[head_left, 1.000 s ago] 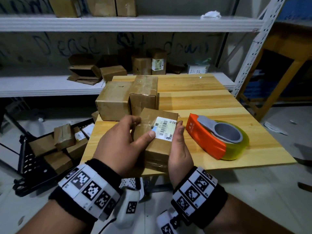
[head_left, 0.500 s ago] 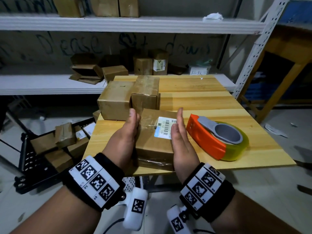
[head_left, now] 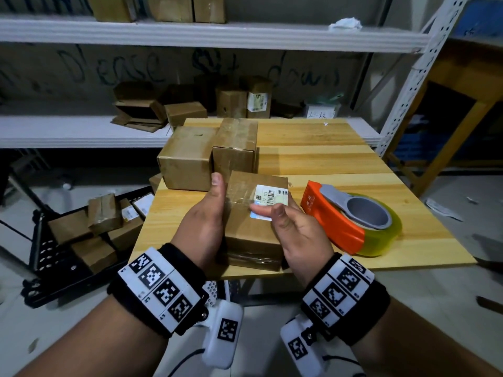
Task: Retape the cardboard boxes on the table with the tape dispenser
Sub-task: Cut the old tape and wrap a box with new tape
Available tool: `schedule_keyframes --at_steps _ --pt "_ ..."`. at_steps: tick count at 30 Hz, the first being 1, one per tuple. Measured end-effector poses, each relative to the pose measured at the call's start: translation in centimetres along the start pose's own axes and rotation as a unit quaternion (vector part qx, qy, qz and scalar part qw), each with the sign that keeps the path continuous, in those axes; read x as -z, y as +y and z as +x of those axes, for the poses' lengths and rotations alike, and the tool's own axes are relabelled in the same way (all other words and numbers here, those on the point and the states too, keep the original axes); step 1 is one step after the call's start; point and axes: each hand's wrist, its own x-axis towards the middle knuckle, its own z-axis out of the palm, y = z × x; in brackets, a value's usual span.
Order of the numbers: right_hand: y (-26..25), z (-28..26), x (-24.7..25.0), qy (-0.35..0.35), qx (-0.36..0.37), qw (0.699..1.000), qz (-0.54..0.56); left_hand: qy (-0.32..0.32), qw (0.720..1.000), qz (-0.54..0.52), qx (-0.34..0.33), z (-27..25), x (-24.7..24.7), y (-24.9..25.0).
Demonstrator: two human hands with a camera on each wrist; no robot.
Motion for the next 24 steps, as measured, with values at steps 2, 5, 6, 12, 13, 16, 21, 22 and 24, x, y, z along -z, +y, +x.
schedule_keyframes --at_steps 2,5,6,12,13,16,21,22,24 --pt "0.1 0.3 0.1 -0.01 -0.005 1.0 0.026 0.005 1.0 -0.003 -0.015 -0.2 0.0 0.0" --pt "0.8 0.4 0.1 -0.023 0.01 0.998 0.052 0.003 0.999 0.019 -0.042 0.0 0.1 -0.4" --pt "1.0 0.4 0.1 -0.029 0.011 0.998 0.058 -0.003 0.998 0.03 -0.053 -0.1 0.1 -0.4" --pt "1.1 0.3 -0.1 -0.002 0.021 0.993 0.119 0.005 0.983 0.105 -0.153 -0.2 0.0 -0.6" --pt "1.1 0.3 -0.2 -0.005 0.019 0.989 0.147 0.009 0.982 0.107 -0.155 -0.3 -0.1 -0.6" --pt "1.6 0.5 -0.3 -0.007 -0.009 0.977 0.214 0.031 0.979 0.113 -0.168 -0.4 -0.3 -0.5" --pt "1.0 0.5 -0.3 -0.026 -0.061 0.973 0.22 0.035 0.986 0.061 -0.154 -0.5 -0.4 -0.9" --pt "0.9 0.4 -0.3 -0.027 -0.068 0.974 0.215 0.033 0.987 0.05 -0.149 -0.6 -0.4 -0.9" --pt "0.3 0.2 -0.3 -0.026 -0.079 0.977 0.197 0.034 0.988 0.054 -0.143 -0.6 -0.2 -1.3"
